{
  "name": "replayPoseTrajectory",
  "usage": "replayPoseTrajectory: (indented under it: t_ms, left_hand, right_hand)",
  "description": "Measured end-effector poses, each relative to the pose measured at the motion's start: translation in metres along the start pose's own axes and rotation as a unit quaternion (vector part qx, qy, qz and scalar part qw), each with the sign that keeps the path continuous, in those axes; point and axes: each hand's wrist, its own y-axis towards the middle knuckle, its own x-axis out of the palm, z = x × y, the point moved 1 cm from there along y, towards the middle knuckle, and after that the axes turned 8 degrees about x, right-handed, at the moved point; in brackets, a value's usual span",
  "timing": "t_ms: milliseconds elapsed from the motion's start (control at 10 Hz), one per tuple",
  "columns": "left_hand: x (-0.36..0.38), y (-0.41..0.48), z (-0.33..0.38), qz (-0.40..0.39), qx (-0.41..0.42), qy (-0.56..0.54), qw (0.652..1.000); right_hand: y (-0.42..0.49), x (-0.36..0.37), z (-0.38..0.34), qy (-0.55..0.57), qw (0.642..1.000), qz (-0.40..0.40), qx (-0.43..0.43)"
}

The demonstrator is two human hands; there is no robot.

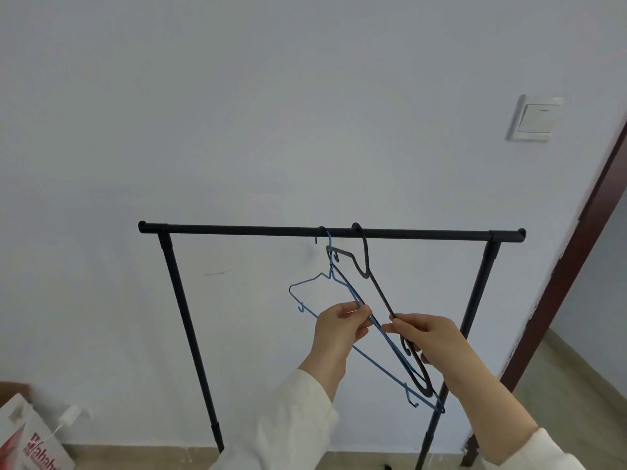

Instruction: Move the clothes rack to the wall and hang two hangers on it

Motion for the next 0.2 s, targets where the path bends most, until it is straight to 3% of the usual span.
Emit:
replayPoseTrajectory:
  t_ms: [200]
  left_hand:
    - [-0.0014,-0.0073,0.0038,0.009,0.016,0.083,0.996]
  right_hand:
    - [0.0001,0.0030,0.0045,0.012,0.998,0.059,-0.030]
